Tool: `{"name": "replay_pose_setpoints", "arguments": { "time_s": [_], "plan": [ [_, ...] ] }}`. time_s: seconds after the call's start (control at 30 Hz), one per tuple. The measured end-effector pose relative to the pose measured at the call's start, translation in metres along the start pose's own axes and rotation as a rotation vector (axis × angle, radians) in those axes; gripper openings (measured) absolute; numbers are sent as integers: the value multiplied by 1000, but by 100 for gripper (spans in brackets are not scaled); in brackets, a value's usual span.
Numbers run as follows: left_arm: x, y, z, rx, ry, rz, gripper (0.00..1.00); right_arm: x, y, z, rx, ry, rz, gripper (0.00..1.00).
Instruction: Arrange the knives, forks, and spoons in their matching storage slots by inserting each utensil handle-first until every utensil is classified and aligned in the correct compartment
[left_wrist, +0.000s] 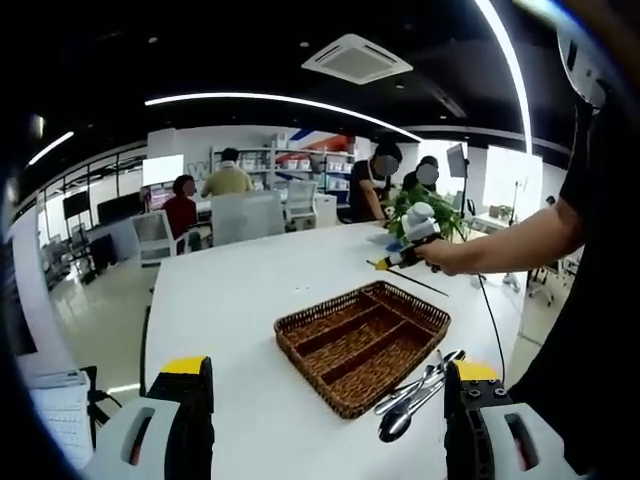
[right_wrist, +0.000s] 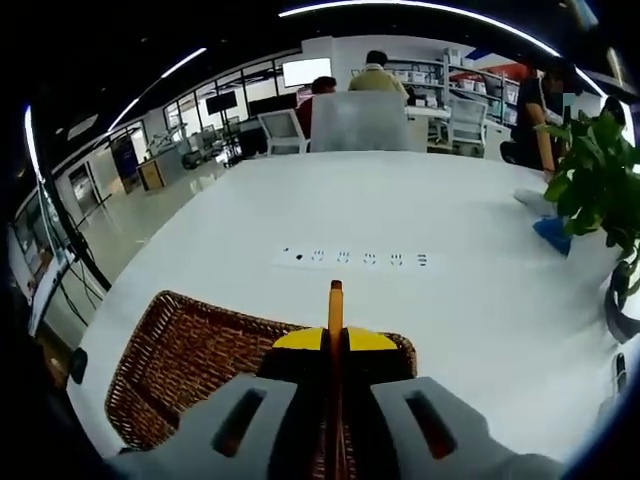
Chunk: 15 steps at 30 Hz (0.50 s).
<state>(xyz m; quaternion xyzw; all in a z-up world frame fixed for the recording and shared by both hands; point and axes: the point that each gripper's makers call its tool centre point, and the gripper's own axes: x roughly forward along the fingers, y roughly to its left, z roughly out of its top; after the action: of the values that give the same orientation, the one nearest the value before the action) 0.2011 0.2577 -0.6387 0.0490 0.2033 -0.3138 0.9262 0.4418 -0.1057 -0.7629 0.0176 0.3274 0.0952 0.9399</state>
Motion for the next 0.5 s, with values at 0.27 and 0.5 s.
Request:
{"name": "replay_pose_setpoints", "arguments": {
  "time_s": [0.27,0.5],
  "plan": [
    [-4,3,-2,3,14,12,100,9,-1,-24,7,24,-2,2],
    [-7,3,-6,-6,28,17,100,16,-4,-44,20,39,-13,2]
  ]
}}
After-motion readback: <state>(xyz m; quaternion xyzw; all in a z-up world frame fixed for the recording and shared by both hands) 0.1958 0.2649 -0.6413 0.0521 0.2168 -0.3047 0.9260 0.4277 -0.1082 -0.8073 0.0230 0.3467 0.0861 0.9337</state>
